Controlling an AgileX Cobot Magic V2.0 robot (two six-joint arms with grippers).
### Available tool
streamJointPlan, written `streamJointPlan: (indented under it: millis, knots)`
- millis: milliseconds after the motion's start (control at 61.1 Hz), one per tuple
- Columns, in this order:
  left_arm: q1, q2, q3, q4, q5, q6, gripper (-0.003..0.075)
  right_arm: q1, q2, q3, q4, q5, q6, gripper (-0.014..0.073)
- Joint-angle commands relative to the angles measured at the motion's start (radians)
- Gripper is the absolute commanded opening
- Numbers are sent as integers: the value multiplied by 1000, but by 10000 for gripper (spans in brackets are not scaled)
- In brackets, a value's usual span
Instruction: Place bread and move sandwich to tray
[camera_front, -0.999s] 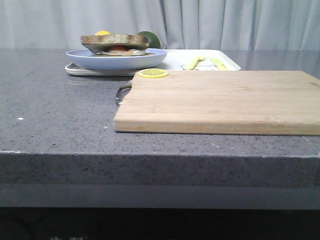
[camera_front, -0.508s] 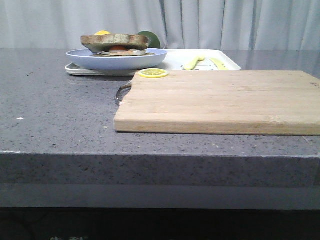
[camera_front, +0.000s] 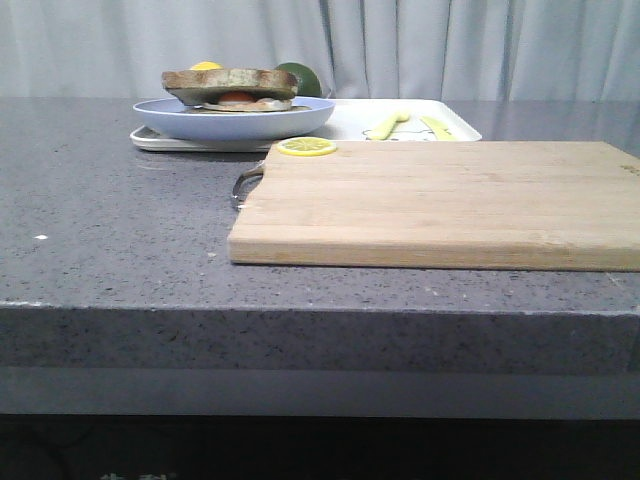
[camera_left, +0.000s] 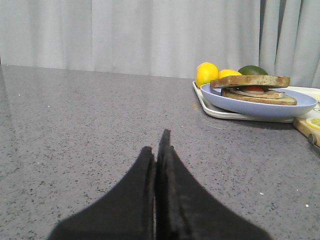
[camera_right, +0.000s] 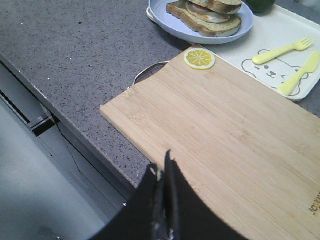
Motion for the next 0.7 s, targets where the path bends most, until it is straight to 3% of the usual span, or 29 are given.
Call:
streamJointPlan:
  millis: [0,246,442,688]
  knots:
    - [-8,-23,1,-2,-86,-10,-20,-6,-1,-28,-4,-70,-3,-71]
    - [-8,-23,1,-2,-86,-10,-20,-6,-19,-13,-2,-80,-3,-71]
    - [-8,-23,1,-2,-86,-10,-20,-148,-100,103,-3,-129,-3,-71]
    - [-8,-23,1,-2,-86,-10,-20,-323,-308,393,-3,-424,-3,-71]
